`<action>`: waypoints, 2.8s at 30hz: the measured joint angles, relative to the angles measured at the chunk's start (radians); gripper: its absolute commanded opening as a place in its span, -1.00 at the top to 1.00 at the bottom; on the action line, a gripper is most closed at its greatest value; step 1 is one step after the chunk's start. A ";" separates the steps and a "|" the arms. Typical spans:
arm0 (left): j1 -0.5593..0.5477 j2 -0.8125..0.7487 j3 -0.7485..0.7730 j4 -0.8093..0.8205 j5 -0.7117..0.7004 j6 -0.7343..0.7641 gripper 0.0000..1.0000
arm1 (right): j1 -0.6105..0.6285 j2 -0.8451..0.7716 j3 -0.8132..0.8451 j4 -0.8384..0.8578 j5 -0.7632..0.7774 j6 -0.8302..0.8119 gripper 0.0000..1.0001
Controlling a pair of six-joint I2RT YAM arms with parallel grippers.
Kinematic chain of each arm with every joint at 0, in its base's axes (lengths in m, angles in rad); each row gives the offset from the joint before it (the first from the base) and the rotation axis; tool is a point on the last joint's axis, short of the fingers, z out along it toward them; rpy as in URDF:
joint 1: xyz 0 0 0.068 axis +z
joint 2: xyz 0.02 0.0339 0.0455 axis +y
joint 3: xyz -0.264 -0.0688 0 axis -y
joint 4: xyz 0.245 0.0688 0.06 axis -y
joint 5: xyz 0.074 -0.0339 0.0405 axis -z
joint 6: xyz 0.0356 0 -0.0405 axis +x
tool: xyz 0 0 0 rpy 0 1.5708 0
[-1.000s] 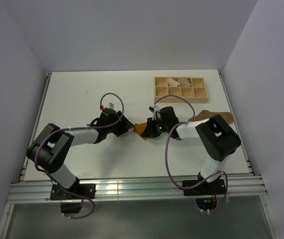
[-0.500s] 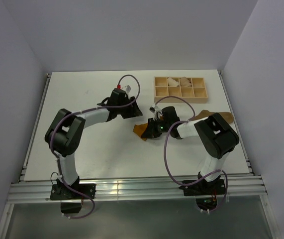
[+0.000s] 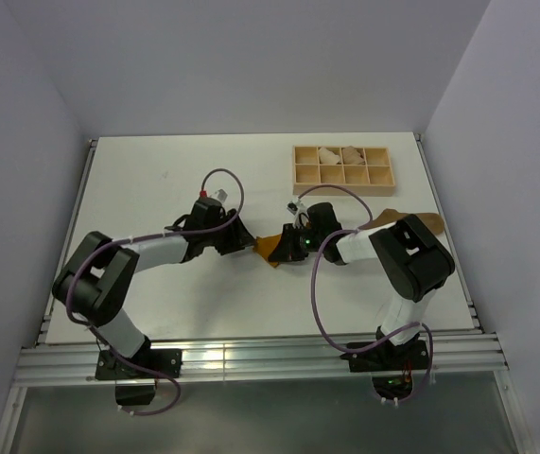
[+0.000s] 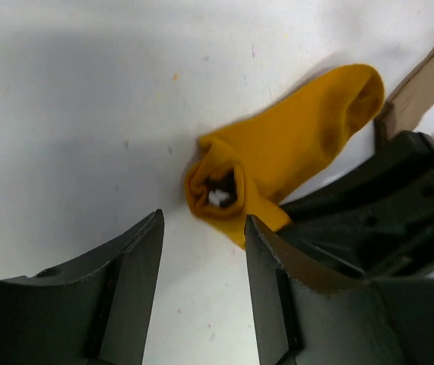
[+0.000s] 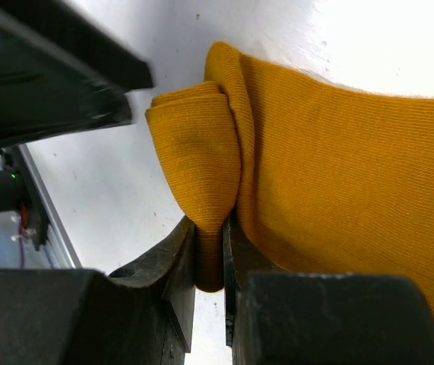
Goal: Roll the socks
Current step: Roll the sock at the center of the board.
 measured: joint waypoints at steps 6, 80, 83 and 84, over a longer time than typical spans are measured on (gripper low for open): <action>-0.018 -0.076 -0.106 0.100 -0.048 -0.130 -0.06 | 0.000 0.002 -0.017 0.031 0.006 0.090 0.92; -0.101 0.022 -0.097 0.167 -0.227 -0.236 0.99 | -0.032 -0.010 0.220 -0.338 0.473 0.005 0.17; -0.067 0.004 -0.116 0.161 -0.244 -0.252 0.99 | -0.030 0.045 0.296 -0.348 0.461 -0.034 0.17; -0.056 -0.001 -0.118 0.156 -0.248 -0.257 0.99 | -0.028 0.058 0.321 -0.354 0.459 -0.048 0.17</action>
